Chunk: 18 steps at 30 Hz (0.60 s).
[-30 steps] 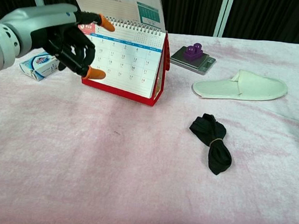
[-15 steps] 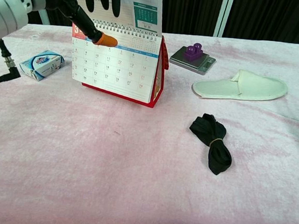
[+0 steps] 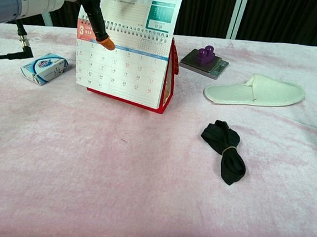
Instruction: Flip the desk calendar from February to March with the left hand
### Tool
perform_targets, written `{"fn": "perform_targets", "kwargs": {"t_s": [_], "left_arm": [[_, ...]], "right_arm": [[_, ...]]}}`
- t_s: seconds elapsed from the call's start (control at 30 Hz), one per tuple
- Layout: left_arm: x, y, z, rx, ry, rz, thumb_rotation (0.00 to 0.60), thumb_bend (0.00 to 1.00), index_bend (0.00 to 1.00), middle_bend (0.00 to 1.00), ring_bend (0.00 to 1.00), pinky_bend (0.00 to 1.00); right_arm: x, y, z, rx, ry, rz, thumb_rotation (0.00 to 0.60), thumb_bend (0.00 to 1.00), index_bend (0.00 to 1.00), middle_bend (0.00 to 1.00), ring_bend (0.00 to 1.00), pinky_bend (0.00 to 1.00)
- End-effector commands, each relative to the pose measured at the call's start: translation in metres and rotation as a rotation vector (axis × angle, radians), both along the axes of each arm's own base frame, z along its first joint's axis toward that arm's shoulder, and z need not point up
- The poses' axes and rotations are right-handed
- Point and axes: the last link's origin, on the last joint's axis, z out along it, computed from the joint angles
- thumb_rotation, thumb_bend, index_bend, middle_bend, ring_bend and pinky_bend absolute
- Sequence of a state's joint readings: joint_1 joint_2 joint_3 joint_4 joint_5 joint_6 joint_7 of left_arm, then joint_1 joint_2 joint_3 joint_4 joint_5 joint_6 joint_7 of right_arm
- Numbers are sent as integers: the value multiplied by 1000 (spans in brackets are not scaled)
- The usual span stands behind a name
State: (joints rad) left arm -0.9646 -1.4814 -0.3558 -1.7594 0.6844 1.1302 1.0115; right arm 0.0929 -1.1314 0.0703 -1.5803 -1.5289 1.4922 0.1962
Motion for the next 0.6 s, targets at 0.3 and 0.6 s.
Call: {"fn": "perform_targets", "kwargs": {"t_s": [0.3,0.6], "left_arm": [[-15,21,0,-57,60,174,600,0,0,131,100,200],[-21,26,0,-54,55,184,600,0,0,132,101,209]], "right_arm": [[0,1,0,1,-11,0,600,36,0,0,0,102],[1,1,0,-5,-15,3,600,44,0,0,0,102]]}}
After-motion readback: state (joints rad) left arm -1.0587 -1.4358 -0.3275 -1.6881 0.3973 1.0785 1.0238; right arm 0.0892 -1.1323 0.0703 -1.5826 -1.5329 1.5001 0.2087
